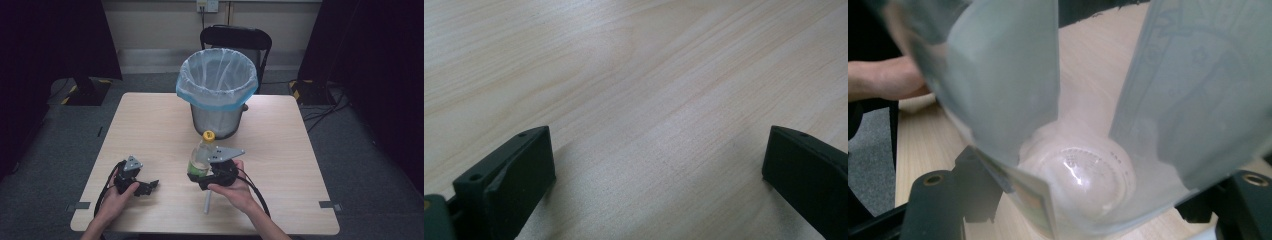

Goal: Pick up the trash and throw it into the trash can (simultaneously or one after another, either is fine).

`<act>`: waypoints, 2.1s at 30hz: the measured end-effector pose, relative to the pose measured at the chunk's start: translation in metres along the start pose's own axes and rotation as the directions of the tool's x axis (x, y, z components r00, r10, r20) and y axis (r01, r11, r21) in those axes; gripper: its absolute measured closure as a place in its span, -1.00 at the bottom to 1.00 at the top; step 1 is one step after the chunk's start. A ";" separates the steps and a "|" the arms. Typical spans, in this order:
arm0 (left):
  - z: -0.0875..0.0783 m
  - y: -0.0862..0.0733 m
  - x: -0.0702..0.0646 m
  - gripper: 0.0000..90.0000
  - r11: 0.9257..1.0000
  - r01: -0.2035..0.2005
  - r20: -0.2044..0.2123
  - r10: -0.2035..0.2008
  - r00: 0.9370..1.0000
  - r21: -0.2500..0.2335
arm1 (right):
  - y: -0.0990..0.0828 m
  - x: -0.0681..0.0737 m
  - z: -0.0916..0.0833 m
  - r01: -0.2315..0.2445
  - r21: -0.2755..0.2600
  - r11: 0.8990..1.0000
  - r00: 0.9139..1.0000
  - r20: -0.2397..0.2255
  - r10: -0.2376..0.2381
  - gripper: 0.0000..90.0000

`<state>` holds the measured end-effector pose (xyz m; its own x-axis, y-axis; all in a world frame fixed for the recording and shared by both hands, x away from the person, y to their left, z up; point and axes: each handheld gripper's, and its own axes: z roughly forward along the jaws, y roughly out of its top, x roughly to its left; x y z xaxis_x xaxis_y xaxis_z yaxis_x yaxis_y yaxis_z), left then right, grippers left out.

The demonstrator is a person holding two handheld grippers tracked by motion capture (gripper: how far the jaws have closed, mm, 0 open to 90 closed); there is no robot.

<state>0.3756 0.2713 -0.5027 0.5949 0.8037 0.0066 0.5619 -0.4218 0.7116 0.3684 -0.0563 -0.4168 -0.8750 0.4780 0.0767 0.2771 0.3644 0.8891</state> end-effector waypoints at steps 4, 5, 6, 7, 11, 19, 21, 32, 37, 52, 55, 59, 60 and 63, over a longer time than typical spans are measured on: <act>0.000 0.000 0.000 -1.00 1.000 0.000 -0.002 0.000 1.000 0.000 | 0.007 0.000 -0.004 0.010 -0.018 1.000 1.000 0.002 -0.010 -0.38; 0.000 0.000 0.000 -1.00 1.000 0.000 -0.002 0.000 1.000 0.000 | 0.008 -0.001 -0.005 0.008 -0.023 1.000 1.000 0.002 -0.008 -0.38; 0.000 0.000 0.000 -1.00 1.000 0.000 -0.001 0.000 1.000 0.000 | 0.012 -0.003 -0.007 0.008 -0.035 0.999 1.000 0.001 -0.008 -0.38; 0.000 0.000 0.000 -1.00 1.000 0.000 0.000 0.000 1.000 0.000 | 0.014 -0.003 -0.008 0.003 -0.042 0.999 1.000 0.000 -0.003 -0.38; 0.000 0.000 0.000 -1.00 1.000 0.001 0.000 -0.001 1.000 0.000 | 0.023 -0.006 -0.010 0.002 -0.063 0.998 1.000 -0.004 -0.002 -0.38; 0.000 0.000 0.000 -1.00 1.000 0.000 0.000 0.000 1.000 0.000 | 0.038 -0.010 -0.016 0.000 -0.109 0.994 1.000 -0.009 -0.001 -0.38; 0.000 0.000 0.000 -1.00 1.000 0.001 0.000 -0.001 1.000 0.000 | 0.047 -0.010 -0.019 0.002 -0.129 0.992 1.000 -0.010 -0.004 -0.38; 0.000 0.000 0.000 -1.00 1.000 0.000 0.000 0.000 1.000 0.000 | 0.075 -0.014 -0.030 0.013 -0.179 0.984 1.000 -0.010 -0.015 -0.38; 0.000 0.000 0.000 -1.00 1.000 0.001 0.000 -0.001 1.000 0.000 | 0.094 -0.021 -0.038 0.015 -0.219 0.976 1.000 -0.008 -0.017 -0.38; 0.000 0.000 0.000 -1.00 1.000 0.001 0.000 -0.001 1.000 0.000 | 0.141 -0.039 -0.059 0.029 -0.310 0.950 1.000 0.016 -0.026 -0.38; 0.000 0.000 0.000 -1.00 1.000 0.001 -0.001 -0.001 1.000 0.000 | 0.152 -0.044 -0.064 0.031 -0.326 0.945 0.999 0.027 -0.024 -0.38; 0.000 0.000 0.000 -1.00 1.000 0.000 -0.001 0.000 1.000 0.000 | 0.158 -0.052 -0.067 0.015 -0.344 0.939 1.000 0.027 -0.006 -0.38; 0.000 0.000 0.000 -1.00 1.000 0.001 -0.001 -0.001 1.000 -0.001 | 0.158 -0.052 -0.067 0.015 -0.344 0.939 1.000 0.027 -0.006 -0.38; 0.000 0.000 0.000 -1.00 1.000 0.000 -0.003 0.000 1.000 0.000 | 0.163 -0.060 -0.069 0.007 -0.352 0.936 0.999 0.035 0.006 -0.38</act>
<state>0.3756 0.2712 -0.5026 0.5934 0.8049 0.0085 0.5618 -0.4217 0.7117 0.4383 -0.0806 -0.2452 -0.8591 0.5075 0.0660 0.1135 0.0631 0.9915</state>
